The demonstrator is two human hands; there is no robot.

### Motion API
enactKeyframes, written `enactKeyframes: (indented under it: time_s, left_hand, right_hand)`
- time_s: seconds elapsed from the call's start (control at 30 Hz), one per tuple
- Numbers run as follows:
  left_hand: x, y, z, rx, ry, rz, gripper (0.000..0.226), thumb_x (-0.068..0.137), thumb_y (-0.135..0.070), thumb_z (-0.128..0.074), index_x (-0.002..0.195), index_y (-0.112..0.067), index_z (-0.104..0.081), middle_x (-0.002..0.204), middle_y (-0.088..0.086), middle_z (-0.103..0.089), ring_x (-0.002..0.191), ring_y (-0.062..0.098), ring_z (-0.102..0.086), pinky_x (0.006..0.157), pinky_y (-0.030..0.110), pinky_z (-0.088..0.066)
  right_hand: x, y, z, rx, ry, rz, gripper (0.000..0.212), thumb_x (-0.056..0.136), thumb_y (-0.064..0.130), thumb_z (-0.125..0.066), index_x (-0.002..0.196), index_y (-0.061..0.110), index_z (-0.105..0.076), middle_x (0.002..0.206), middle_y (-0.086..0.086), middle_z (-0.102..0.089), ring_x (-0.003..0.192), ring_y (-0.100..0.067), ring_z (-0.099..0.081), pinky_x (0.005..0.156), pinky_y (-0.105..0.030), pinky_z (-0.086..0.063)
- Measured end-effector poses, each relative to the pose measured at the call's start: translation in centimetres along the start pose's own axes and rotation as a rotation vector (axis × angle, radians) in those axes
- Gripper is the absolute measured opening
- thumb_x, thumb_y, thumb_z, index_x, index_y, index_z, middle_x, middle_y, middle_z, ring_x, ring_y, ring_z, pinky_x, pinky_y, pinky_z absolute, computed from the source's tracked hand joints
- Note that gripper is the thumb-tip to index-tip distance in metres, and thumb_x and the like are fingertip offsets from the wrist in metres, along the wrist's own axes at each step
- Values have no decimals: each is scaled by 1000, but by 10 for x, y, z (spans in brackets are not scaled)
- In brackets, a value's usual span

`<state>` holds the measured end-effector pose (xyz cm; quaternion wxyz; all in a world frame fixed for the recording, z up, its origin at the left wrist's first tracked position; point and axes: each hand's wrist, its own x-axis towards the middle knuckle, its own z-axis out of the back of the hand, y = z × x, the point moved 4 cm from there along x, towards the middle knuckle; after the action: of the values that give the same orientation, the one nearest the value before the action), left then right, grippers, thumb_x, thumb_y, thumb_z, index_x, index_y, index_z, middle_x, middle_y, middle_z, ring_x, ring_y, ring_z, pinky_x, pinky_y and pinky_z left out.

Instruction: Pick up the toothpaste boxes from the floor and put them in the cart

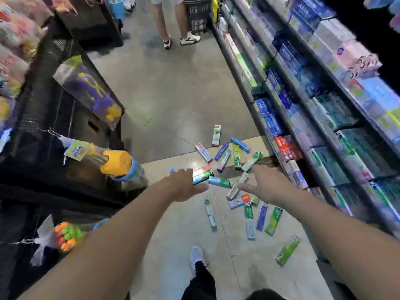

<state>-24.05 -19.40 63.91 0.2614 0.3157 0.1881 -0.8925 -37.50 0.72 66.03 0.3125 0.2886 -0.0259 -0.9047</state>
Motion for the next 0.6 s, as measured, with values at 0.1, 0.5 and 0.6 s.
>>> enactKeyframes:
  time_s: [0.1, 0.5, 0.6]
  left_hand:
    - [69, 1, -46, -72, 69, -23, 72, 90, -67, -47, 131, -8, -43, 130, 18, -54, 116, 34, -54, 96, 42, -45]
    - [336, 30, -371, -321, 296, 264, 80, 96, -56, -47, 142, 5, -27, 139, 22, -48, 128, 34, -47, 97, 33, -40]
    - [395, 46, -446, -344, 315, 362, 77, 94, -53, -55, 139, 4, -30, 131, 19, -52, 119, 33, -54, 86, 33, -44]
  right_hand:
    - [51, -35, -51, 65, 56, -130, 77, 83, 68, -57, 133, 10, -46, 131, -11, -54, 120, -29, -52, 101, -42, -42]
    - [260, -193, -406, 185, 210, -468, 61, 85, 48, -68, 118, 1, -49, 117, -19, -58, 109, -34, -57, 80, -35, -45]
    - [300, -222, -493, 227, 208, -573, 62, 83, 49, -70, 117, 1, -49, 118, -19, -58, 109, -35, -58, 83, -36, -47]
